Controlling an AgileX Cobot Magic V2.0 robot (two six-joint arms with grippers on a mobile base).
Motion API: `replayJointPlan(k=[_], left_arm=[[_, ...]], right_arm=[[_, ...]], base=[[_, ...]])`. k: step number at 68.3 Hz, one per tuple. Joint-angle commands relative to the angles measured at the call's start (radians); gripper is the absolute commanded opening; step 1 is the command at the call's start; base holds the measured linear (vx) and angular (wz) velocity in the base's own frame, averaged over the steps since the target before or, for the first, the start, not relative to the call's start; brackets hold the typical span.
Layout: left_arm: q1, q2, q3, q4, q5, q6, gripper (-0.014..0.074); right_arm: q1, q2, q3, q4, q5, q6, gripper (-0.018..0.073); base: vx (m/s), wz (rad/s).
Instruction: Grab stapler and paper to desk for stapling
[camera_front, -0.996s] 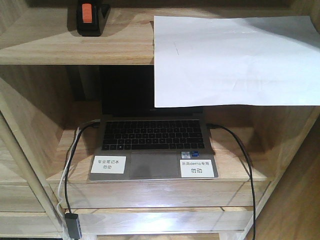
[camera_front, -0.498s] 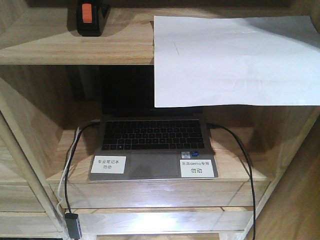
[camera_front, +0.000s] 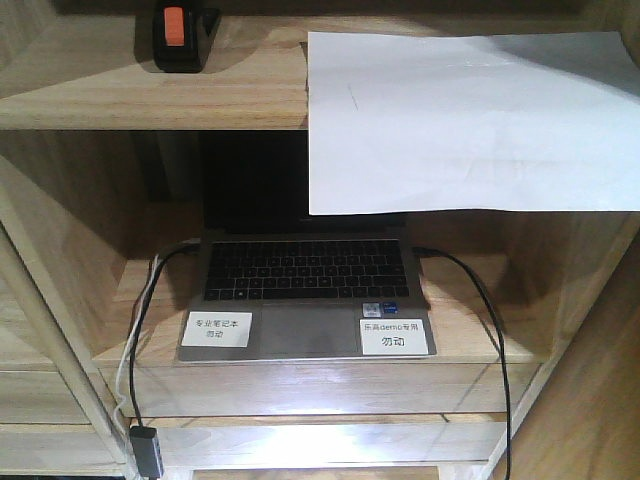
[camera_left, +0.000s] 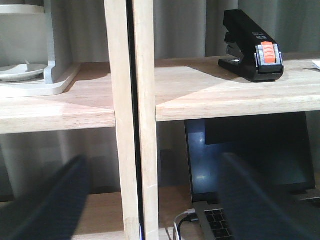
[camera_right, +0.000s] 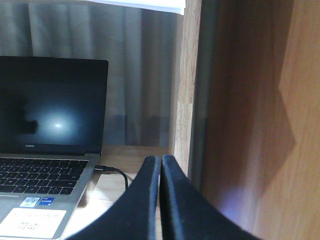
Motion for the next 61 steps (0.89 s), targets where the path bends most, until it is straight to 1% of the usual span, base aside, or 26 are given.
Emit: replayJointPlan(k=[1,13,18,23,28,34,43,45,52,61], left_arm=[[-0.006,0.016,-0.032,-0.007,-0.088,-0.006,0.0542],[-0.006,0.016,-0.037,-0.007,-0.075,-0.012,0.0519],[-0.017,0.018,-0.056,-0.009,-0.043,-0.012,0.0509],[-0.058,0.025,-0.074,-0.039,-0.033,-0.007,0.0501],[-0.108,0.046,-0.094,-0.072,-0.026,0.02,0.0501],[-0.172,0.09,-0.12,-0.117,-0.023,0.099,0.0501],[-0.268,0.187,-0.169,-0.174,-0.023,0.248,0.0501],[-0.286,0.219,-0.183,-0.188,-0.023,0.266,0.0501],[-0.335,0.325,-0.26,-0.2,-0.029,0.267,0.0501],[-0.345,0.482,-0.408,-0.199,-0.03,0.258,0.0501]], right_arm=[[-0.004,-0.009,0.023,-0.001,-0.071,-0.004,-0.0009],[-0.004,-0.009,0.023,-0.001,-0.071,-0.004,-0.0009],[-0.004,-0.009,0.023,-0.001,-0.071,-0.004,-0.0009],[-0.004,-0.009,0.023,-0.001,-0.071,-0.004,-0.0009],[-0.004,-0.009,0.023,-0.001,-0.071,-0.004,-0.0009],[-0.004,-0.009,0.023,-0.001,-0.071,-0.004,-0.0009],[-0.004,-0.009,0.023,-0.001,-0.071,-0.004,-0.0009],[-0.004,-0.009,0.023,-0.001,-0.071,-0.004,-0.0009],[-0.004,-0.009,0.023,-0.001,-0.071,-0.004,-0.0009],[-0.004,-0.009,0.023,-0.001,-0.071,-0.004,-0.0009]], base=[[0.0,0.0],[0.0,0.0],[0.0,0.0],[0.0,0.0],[0.0,0.0],[0.0,0.0],[0.0,0.0],[0.0,0.0],[0.0,0.0],[0.0,0.0]])
